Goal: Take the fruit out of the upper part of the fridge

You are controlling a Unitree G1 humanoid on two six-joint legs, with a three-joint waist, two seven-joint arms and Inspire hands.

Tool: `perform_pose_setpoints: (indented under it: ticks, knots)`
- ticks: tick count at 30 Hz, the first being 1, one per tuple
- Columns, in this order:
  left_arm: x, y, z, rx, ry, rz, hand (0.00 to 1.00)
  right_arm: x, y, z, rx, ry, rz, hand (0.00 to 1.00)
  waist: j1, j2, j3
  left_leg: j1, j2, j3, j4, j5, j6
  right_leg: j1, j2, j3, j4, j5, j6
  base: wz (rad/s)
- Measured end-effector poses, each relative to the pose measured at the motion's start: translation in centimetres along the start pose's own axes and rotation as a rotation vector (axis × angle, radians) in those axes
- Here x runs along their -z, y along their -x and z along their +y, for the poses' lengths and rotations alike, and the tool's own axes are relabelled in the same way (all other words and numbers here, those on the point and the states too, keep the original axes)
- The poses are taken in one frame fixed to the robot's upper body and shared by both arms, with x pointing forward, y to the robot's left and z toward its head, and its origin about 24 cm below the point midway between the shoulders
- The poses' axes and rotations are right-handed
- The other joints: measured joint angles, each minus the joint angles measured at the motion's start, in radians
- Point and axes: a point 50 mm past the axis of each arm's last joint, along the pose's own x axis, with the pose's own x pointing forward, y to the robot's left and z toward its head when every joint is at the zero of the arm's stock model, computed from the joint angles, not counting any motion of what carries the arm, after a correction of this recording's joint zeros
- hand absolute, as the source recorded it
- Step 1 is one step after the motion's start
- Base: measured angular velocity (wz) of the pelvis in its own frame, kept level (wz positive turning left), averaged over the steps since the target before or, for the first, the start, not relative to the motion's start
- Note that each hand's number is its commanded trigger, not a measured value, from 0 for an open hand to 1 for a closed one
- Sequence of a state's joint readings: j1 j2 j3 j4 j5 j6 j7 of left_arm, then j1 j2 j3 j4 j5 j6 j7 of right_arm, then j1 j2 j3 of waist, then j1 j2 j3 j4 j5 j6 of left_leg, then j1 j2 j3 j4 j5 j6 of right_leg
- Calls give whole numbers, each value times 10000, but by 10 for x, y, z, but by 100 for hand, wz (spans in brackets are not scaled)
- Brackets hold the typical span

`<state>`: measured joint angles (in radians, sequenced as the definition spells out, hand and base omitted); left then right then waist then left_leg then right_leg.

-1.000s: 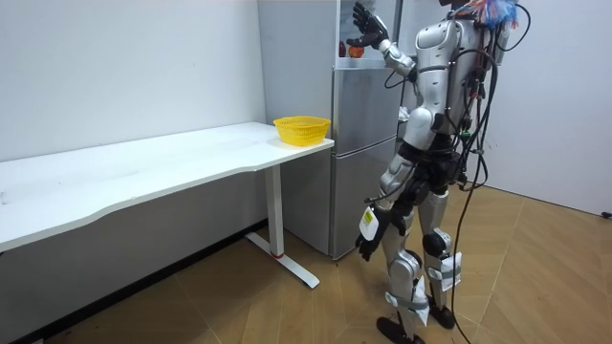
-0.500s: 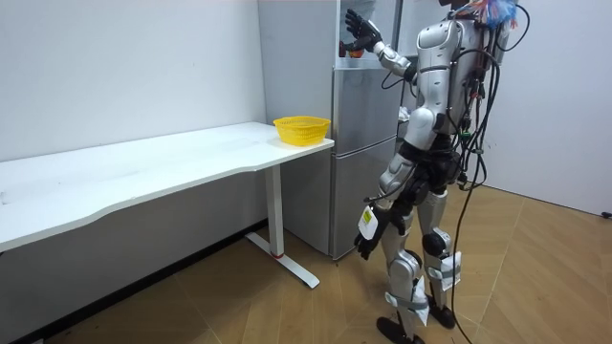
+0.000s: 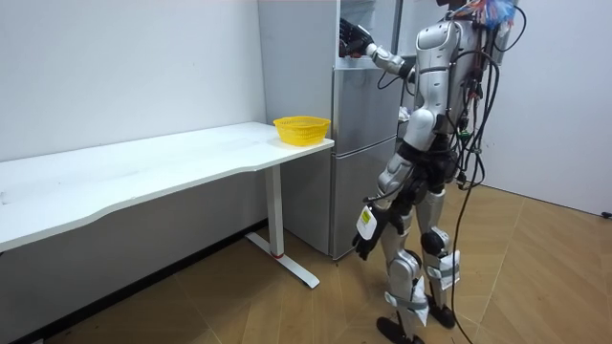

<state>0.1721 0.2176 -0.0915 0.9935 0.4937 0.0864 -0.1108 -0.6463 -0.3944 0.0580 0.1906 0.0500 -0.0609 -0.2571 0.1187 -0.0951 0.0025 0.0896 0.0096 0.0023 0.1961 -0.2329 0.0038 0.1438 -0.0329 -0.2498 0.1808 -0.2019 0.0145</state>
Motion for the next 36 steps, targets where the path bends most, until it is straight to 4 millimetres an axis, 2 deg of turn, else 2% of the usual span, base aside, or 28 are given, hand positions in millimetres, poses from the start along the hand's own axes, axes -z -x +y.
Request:
perform_pose_setpoints:
  ticks: [2, 6, 7, 8, 9, 10, 11, 13, 14, 19, 25, 29, 31, 34, 36]
  knots:
    - [1, 0, 0, -38, -6, 19, 0, 7, 0, 0, -82, 81, 330, 0, 50, 10, 18, 184, 36, -662, -16, 11, -5, -58, 21, -31, 413, -20, 11, -11]
    - [0, 0, 2, -142, -16, 8, 0, 10, 1, -1, -112, 112, 483, 0, 93, -30, 32, 281, 36, -839, -179, 33, -7, -50, 10, -123, 597, -27, 14, -2]
    - [-1, 0, 3, -191, -15, -28, 0, 13, 1, -2, -121, 24, 640, 0, 89, 30, 100, 372, 180, -1394, -189, 81, 8, -475, 27, -189, 1196, -256, 30, -22]
    - [0, 0, 9, -378, -43, -5, 0, 15, 0, -2, -149, 16, 731, 0, 260, -28, 117, 328, 209, -2016, -128, 78, -4, -926, 265, 319, 615, -193, -181, -38]
    - [1, 1, 12, -491, -10, 28, 0, 13, -1, -2, -199, 0, 665, 0, 358, -150, 107, 263, 176, -2098, -91, 62, -28, -1137, 321, 492, -6, 237, -345, -25]
    - [3, 1, 12, -534, 138, 148, 0, 12, -2, -2, -268, 47, 621, 0, 227, -138, 77, 187, 324, -2043, -91, 23, -183, -1035, 407, 222, 27, 686, -556, 15]
    - [4, 0, 9, -441, 126, 236, 0, 14, -2, -5, -233, 193, 696, 0, 53, -113, 93, 226, 338, -1535, -134, 35, -233, -919, 400, 88, 25, 705, -564, 38]
    - [4, 0, 6, -316, 141, 327, 0, 17, -4, -10, -166, 404, 817, 0, 36, -59, 94, 282, 346, -985, -190, 56, -232, -848, 396, 77, 26, 701, -559, 20]
    - [4, 0, 7, -338, 149, 401, 0, 18, -7, -10, -150, 359, 903, 0, 65, -52, 99, 303, 343, -864, -237, 63, -231, -850, 404, 86, 3, 696, -552, 0]
    - [7, 1, 8, -329, 169, 588, 0, 29, -9, -12, -80, 383, 1451, 0, 229, -60, 93, 335, 230, -687, -284, 69, -212, -770, 393, 29, -125, 680, -516, -1]
    - [7, 1, 6, -115, 221, 696, 0, 33, -9, -12, -322, 447, 1748, 0, 264, 11, 84, 257, 224, -677, -248, 83, -178, -770, 400, 32, -88, 677, -514, 4]
    - [7, 0, 4, 1, 242, 684, 0, 38, -10, -12, -385, 420, 2050, 0, 284, 80, 37, 256, 225, -663, -233, 98, -181, -781, 403, 110, -69, 672, -523, 0]
    - [7, 0, 4, 76, 252, 703, 0, 39, -11, -12, -401, 308, 2180, 0, 284, 59, 24, 257, 223, -658, -202, 101, -179, -784, 409, 140, -66, 673, -524, -2]
    - [8, 0, 3, 141, 278, 783, 0, 45, -14, -12, -428, -57, 2621, 0, 285, -60, -51, 261, 219, -637, -108, 102, -177, -781, 408, 163, -52, 673, -524, -1]
    - [7, 0, 3, 155, 277, 790, 0, 46, -15, -12, -520, -203, 2761, 0, 278, -122, -63, 265, 214, -605, -85, 102, -177, -776, 406, 194, -46, 673, -524, -2]
